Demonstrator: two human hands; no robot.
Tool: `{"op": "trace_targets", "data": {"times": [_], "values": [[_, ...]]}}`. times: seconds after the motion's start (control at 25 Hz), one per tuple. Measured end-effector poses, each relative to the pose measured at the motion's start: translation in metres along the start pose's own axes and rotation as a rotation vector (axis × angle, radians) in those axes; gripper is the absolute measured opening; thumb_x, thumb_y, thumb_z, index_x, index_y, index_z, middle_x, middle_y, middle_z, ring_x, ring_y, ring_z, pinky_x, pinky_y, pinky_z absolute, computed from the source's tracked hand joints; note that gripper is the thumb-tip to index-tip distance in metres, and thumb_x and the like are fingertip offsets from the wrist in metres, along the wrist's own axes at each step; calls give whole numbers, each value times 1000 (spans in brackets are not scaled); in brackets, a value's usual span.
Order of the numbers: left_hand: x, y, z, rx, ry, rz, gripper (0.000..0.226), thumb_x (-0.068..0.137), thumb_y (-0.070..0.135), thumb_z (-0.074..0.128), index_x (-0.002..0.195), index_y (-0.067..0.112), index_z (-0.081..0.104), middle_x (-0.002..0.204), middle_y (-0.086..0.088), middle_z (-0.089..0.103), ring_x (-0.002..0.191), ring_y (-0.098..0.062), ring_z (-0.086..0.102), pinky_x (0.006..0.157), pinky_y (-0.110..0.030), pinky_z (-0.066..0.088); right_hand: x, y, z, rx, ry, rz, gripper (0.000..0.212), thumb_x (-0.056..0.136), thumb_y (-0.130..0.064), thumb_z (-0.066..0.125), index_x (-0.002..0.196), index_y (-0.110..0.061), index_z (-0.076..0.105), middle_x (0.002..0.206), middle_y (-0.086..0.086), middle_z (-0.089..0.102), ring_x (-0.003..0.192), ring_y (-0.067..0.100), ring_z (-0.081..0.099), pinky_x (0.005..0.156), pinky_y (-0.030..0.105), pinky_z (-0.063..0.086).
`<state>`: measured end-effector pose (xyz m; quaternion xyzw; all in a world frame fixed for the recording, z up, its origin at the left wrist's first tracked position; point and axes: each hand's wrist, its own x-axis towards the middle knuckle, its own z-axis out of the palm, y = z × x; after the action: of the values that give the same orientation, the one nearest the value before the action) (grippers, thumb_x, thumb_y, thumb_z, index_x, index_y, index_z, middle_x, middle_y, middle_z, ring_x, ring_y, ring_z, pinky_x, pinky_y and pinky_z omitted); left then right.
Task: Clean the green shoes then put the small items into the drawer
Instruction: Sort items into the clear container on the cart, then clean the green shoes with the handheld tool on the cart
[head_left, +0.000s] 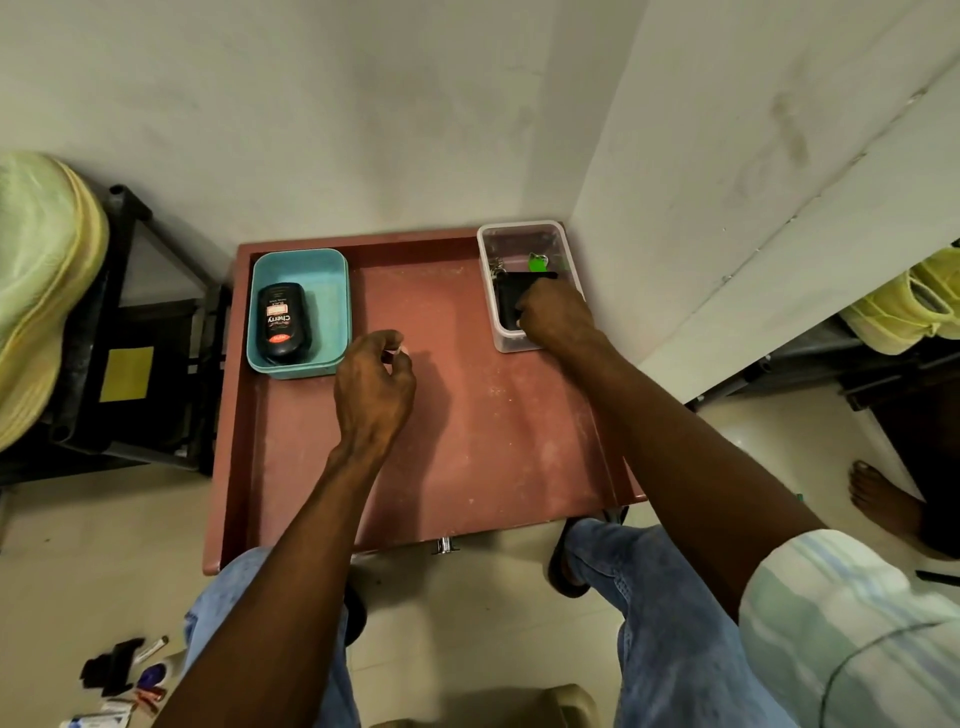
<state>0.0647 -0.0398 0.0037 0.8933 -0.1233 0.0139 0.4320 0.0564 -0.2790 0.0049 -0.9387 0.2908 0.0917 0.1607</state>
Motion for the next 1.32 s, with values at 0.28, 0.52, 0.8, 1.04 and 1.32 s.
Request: {"op": "trace_targets", "data": {"times": [0.28,0.52,0.8,1.04,1.32], "values": [[-11,-9,-4,176,-125,85,36,88,12,58,123,8,61,121,-11,63,101,-25,62,85,-36,50,-34,-2,6,100,269,-98,29,88,-7,55,115,-3,66,120,16,63,108,34,59,87,36,50],[-65,-24,-44,238,-179,58,38,87,9,56,124,8,60,123,-11,62,107,-29,61,93,-39,50,-152,-44,28,324,375,-307,39,93,-2,51,132,1,55,135,18,55,125,31,51,103,38,43],[-165,-37,-81,317,-207,16,33,87,6,55,119,3,62,119,-17,63,110,-33,58,94,-38,46,-279,-59,93,312,282,-384,34,78,1,50,107,3,68,104,19,67,95,37,63,82,42,55],[-204,-46,-118,259,-66,-76,31,87,7,56,116,7,64,119,-13,64,104,-32,62,86,-36,48,-301,-75,109,183,155,-554,30,78,-2,54,105,0,68,98,17,65,87,37,63,75,41,55],[-151,-73,-242,153,466,-127,26,86,6,56,111,5,64,114,-14,60,103,-30,59,90,-35,47,-276,-194,73,363,208,-675,29,89,-2,49,113,0,65,110,16,63,95,33,61,82,36,51]]}}
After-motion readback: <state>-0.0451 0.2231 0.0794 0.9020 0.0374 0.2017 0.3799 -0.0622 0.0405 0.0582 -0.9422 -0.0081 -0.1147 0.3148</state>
